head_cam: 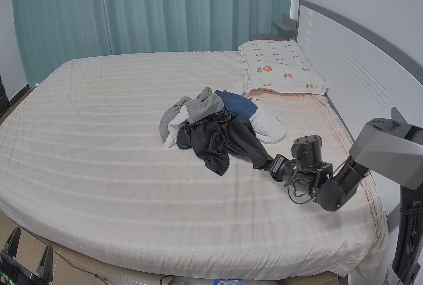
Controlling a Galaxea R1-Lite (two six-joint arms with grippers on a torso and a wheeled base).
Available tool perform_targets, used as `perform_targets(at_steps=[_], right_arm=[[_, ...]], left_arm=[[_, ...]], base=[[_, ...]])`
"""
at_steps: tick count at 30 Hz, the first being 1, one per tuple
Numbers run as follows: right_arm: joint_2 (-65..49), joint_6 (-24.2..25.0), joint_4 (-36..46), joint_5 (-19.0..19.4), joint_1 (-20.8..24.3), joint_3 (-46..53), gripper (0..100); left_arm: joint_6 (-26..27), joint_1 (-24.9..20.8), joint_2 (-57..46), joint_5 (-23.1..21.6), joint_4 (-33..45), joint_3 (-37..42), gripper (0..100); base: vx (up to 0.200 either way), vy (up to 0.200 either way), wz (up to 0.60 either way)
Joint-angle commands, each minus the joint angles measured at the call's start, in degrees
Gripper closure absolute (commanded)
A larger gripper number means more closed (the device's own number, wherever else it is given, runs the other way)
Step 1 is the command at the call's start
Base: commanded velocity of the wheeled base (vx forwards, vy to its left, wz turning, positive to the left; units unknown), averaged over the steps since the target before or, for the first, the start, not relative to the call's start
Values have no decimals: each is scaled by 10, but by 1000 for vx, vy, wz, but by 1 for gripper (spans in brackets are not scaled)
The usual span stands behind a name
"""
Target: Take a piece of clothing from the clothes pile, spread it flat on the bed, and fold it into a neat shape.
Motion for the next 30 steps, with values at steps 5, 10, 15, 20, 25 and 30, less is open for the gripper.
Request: perform_targets(at_steps=[5,10,15,20,25,30], right_arm=[[-153,7,-232,17,1,297,100],[-166,-1,-291,14,14,345,100],[-175,-3,-288,17,18,348,100],[-186,-4,-289,16,22,344,100],[-203,-8,-284,17,26,342,100],[-208,-15,-291,16,44,344,100]], left_arm=[[3,0,-9,-3,-1,10,0],[0,1,-9,-2,0,10,0],[7,0,-9,-4,-1,10,0],[37,1,-9,-14,-1,10,0],[41,1,-9,-19,-2,10,0],[-17,-10,59,-26,-99,-143,0]], base=[[0,0,0],[0,0,0],[0,0,0],[0,0,0],[0,0,0],[0,0,0]])
